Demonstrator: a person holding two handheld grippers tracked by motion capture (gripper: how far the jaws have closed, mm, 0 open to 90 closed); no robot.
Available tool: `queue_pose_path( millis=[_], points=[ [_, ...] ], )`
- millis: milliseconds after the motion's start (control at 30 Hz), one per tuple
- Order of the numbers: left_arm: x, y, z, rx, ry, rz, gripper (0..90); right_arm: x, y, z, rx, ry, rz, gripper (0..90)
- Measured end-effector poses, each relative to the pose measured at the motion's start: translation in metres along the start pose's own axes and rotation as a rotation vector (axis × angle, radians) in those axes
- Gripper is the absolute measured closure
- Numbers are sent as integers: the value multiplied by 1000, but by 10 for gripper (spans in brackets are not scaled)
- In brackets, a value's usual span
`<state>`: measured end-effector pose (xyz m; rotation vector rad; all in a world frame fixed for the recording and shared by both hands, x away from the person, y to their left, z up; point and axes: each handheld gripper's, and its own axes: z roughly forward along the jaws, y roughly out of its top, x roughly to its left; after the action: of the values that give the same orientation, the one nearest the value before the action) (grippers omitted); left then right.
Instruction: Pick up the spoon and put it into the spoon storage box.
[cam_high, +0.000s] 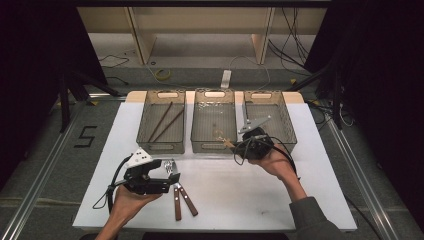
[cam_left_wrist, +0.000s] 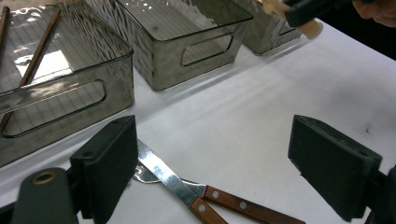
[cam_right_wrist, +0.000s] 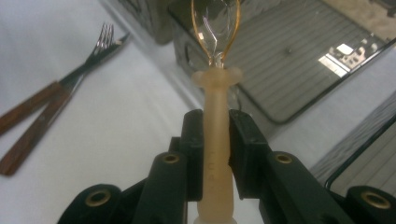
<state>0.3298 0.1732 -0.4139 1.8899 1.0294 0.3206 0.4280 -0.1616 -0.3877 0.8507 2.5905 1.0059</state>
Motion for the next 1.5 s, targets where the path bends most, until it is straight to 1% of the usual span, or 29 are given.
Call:
queue_pose_path(
  millis=[100,233,400,467,600,733,833,967,1167,1367,1500],
  points=[
    [0,0,0,1,1,0,155,-3,11,2,-19,-9,11,773],
    [0,0,0,-1,1,0,155,-8,23,5,-41,-13,40,772],
    [1,0,-1,-1,5,1,155,-13,36,11,-57,-21,59,772],
    [2,1,-2,-9,7,-8,155,-16,40,14,-61,-28,72,772],
    [3,1,-3,-14,9,-12,156,-21,47,20,-60,-40,101,772],
    [2,0,-2,-11,7,-7,155,-26,53,26,-60,-53,120,772],
    [2,0,-2,-14,6,-9,155,-29,56,32,-65,-58,144,772],
    [2,0,-2,-10,6,-5,155,-32,62,40,-50,-73,164,772],
    [2,0,-2,-14,7,-10,155,-34,69,52,-39,-91,191,771],
    [1,0,-2,-15,5,-8,155,-36,70,60,-17,-102,213,771],
    [2,1,-3,-15,4,-5,155,-38,69,64,-13,-106,230,770]
  ],
)
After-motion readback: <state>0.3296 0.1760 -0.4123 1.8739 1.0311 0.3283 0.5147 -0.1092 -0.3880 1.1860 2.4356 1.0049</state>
